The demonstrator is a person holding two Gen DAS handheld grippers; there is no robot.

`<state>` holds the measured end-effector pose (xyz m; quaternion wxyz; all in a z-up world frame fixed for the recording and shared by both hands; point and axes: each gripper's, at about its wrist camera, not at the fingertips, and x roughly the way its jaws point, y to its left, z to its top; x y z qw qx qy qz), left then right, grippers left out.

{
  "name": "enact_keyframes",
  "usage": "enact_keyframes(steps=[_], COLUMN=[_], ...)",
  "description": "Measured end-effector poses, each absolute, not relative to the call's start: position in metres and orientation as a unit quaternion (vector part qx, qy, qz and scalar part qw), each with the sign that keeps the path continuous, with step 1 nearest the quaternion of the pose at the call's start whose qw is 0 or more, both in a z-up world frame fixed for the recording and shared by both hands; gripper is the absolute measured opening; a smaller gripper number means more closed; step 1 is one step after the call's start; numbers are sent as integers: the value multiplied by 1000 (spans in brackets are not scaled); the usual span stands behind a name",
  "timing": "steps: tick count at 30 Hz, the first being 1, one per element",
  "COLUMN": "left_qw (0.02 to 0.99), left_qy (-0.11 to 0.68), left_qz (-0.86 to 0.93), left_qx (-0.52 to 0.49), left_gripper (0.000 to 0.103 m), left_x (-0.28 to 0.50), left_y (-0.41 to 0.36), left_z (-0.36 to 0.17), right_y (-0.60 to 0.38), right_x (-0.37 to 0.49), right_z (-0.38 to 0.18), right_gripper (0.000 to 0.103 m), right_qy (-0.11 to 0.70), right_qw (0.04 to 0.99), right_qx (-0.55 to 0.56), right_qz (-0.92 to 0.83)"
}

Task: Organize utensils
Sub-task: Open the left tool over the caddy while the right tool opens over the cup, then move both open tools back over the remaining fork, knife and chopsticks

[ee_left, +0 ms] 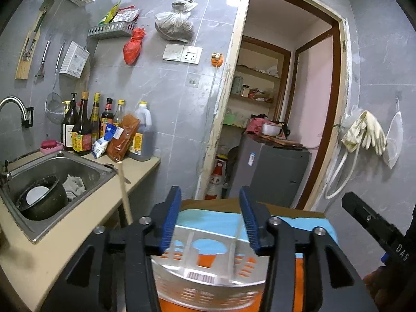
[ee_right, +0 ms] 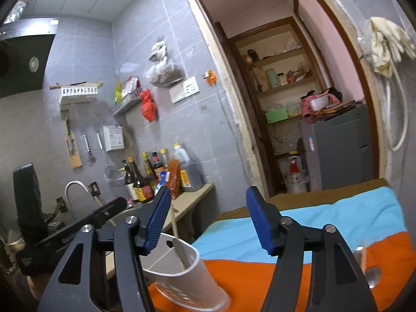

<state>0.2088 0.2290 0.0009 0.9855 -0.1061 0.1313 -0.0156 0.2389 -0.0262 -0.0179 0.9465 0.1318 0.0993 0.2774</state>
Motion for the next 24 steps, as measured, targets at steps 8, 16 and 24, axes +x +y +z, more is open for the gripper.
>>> enact_keyframes(steps=[8, 16, 24], left_qw=[985, 986, 980], left_qy=[120, 128, 163], left_qz=[-39, -72, -95], left_qx=[-116, -78, -63], left_gripper=[84, 89, 90], left_x=[186, 175, 171], left_y=[185, 128, 77], left_z=[28, 25, -3], right_y=[-79, -123, -167], right_x=[212, 184, 169], right_z=[6, 10, -1], right_gripper=[89, 103, 103], right_qy=[107, 110, 132], right_qw=[958, 971, 975], right_qx=[107, 79, 79], right_qz=[242, 198, 158])
